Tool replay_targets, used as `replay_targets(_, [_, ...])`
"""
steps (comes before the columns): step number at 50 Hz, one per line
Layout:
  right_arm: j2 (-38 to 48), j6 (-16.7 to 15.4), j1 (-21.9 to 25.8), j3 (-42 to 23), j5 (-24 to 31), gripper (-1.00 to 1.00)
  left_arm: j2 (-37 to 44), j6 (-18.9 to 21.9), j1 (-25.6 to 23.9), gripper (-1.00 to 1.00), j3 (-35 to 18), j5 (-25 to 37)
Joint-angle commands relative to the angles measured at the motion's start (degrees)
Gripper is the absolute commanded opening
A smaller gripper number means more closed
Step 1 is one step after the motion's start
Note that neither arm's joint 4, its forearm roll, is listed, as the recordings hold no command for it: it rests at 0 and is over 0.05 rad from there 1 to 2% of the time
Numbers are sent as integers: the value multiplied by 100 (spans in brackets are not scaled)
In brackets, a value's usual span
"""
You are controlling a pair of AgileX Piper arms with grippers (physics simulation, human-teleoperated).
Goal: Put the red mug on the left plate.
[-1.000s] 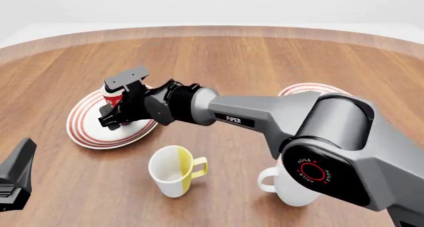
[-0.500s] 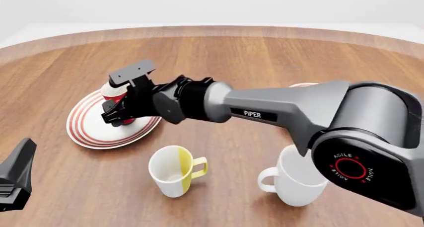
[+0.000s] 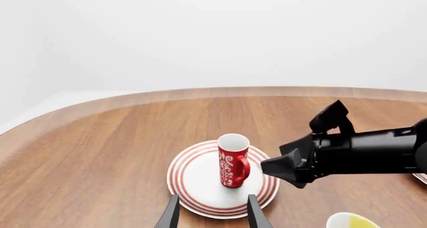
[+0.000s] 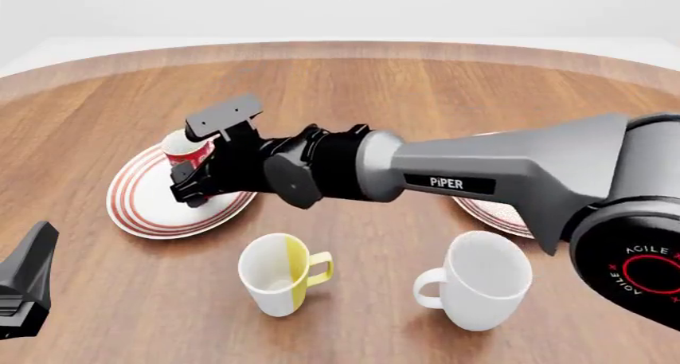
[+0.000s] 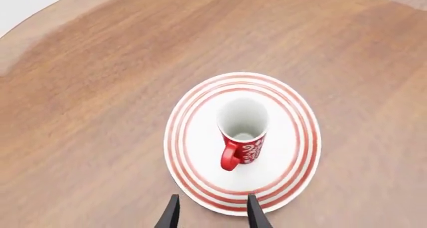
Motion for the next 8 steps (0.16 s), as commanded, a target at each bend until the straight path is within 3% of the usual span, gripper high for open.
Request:
replay_targets(1, [-366, 6, 8, 481, -241, 100, 0, 0, 0, 100, 0, 0])
replay_targets(8, [-560, 17, -8, 729, -376, 100, 0, 0, 0, 100, 0, 0])
